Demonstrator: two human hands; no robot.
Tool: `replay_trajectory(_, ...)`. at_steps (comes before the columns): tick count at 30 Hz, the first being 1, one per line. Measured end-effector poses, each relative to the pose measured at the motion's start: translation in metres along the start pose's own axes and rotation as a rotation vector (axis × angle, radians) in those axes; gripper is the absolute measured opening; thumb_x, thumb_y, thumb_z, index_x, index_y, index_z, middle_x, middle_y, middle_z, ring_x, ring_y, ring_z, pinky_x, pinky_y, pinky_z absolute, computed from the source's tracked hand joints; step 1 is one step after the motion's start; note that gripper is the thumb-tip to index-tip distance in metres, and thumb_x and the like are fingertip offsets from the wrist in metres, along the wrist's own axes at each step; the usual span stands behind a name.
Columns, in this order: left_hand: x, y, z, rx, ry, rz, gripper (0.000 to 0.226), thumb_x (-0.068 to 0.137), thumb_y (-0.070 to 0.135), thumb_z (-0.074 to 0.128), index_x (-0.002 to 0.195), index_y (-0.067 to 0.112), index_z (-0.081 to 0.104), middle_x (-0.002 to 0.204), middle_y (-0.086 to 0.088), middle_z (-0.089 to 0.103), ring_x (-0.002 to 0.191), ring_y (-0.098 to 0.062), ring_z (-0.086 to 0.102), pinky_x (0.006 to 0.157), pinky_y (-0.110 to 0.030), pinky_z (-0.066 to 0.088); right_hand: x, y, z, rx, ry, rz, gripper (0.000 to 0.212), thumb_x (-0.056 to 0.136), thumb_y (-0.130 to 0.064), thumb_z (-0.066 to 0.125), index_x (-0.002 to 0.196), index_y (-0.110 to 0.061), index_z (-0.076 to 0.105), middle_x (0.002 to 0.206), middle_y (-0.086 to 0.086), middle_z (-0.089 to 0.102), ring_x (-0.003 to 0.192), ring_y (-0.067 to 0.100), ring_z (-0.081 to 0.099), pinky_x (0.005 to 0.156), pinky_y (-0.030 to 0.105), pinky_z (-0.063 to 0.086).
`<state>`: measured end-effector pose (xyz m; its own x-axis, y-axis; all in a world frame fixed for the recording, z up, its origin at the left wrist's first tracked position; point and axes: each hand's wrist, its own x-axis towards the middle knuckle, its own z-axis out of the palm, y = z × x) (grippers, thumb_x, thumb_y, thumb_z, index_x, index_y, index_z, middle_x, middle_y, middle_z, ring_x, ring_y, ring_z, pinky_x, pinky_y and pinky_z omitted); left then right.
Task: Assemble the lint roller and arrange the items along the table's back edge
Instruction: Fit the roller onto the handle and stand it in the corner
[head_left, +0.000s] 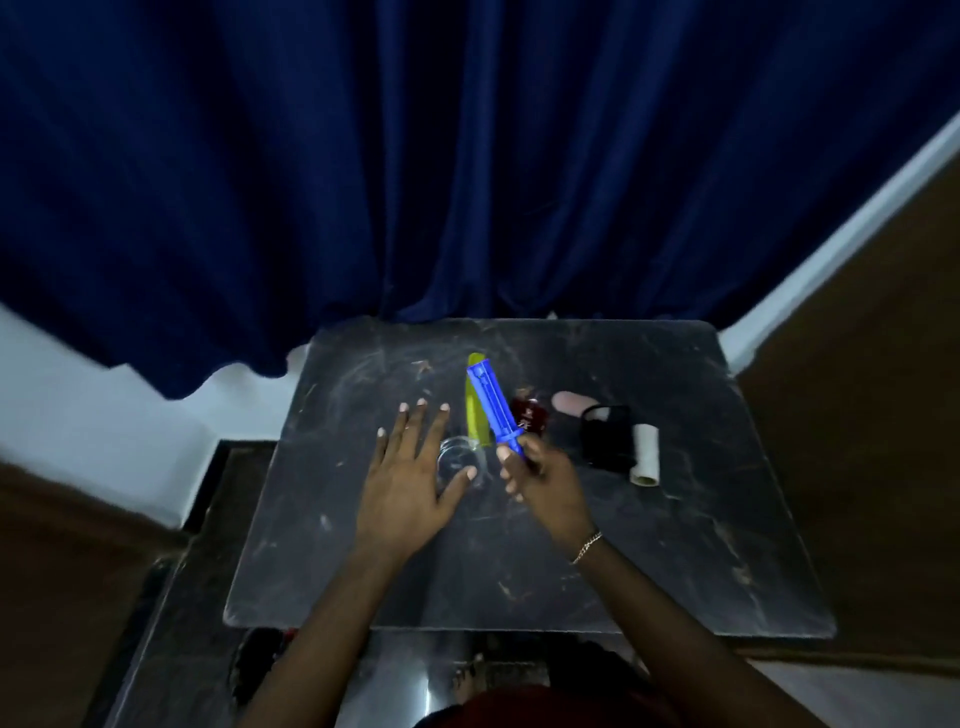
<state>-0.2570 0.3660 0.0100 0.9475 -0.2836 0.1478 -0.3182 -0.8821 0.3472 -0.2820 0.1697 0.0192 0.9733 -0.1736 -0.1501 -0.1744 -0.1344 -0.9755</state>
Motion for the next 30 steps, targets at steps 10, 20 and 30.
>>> replay_trajectory(10, 0.083, 0.104, 0.045, -0.045, -0.092, 0.317, 0.082, 0.096, 0.065, 0.050, 0.162, 0.022, 0.028, 0.169, -0.008, 0.029, 0.158, -0.027, 0.022, 0.126, -0.051, 0.029, 0.020, 0.021, -0.122, 0.028, 0.325, 0.018, 0.010, 0.096, -0.015, 0.063, 0.091, -0.009, 0.069, 0.069, 0.000, 0.063, 0.063, 0.009, 0.059, 0.062, 0.023, 0.051)
replay_trajectory(20, 0.136, 0.197, 0.113, 0.083, -0.336, 0.728, 0.088, 0.089, 0.060, 0.056, 0.162, 0.021, 0.027, 0.169, -0.010, 0.026, 0.160, -0.028, 0.014, 0.129, -0.053, 0.018, 0.017, 0.064, -0.215, 0.036, 0.569, 0.141, 0.010, 0.095, -0.021, 0.065, 0.085, -0.020, 0.068, 0.066, -0.003, 0.065, 0.060, 0.005, 0.059, 0.059, 0.023, 0.048)
replay_trajectory(30, 0.163, 0.260, 0.187, 0.401, -0.678, 0.759, 0.094, 0.086, 0.053, 0.069, 0.162, 0.021, 0.023, 0.168, -0.026, 0.014, 0.159, -0.044, 0.002, 0.128, -0.062, 0.001, 0.010, 0.100, -0.259, -0.091, 0.616, 0.267, 0.015, 0.095, -0.031, 0.063, 0.090, -0.019, 0.069, 0.073, -0.002, 0.067, 0.064, 0.008, 0.058, 0.065, 0.028, 0.046)
